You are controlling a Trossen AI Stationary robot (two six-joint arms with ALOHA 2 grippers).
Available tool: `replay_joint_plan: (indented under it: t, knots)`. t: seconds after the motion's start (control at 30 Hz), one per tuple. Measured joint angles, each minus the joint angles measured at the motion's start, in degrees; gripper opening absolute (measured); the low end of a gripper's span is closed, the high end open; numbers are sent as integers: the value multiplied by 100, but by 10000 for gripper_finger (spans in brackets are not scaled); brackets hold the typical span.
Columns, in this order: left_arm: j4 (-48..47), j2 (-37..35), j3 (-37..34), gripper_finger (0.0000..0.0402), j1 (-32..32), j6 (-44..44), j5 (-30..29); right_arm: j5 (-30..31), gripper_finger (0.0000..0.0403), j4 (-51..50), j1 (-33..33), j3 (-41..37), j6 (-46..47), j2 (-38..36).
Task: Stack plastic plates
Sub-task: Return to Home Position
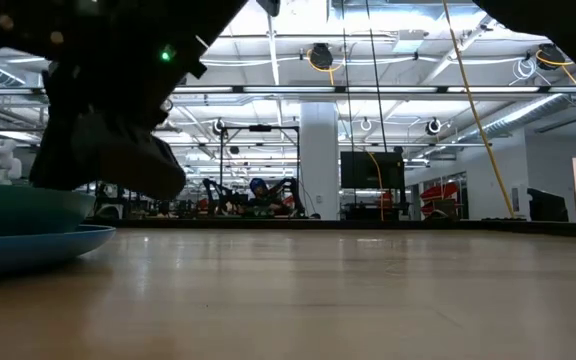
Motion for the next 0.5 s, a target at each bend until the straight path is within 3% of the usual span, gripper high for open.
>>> replay_joint_plan:
  t: [0.17, 0.37, 0.5]
  knots:
    - [-11, -4, 0, 127, 2, 10, 0, 37, 72, 225, -1, 0, 9, -13]
    - [-35, -4, 0, 127, 2, 27, 2, 669, 72, 273, 100, 0, -114, -68]
    - [-33, -4, 0, 127, 1, 26, 2, 747, 72, 208, 229, 0, 305, -197]
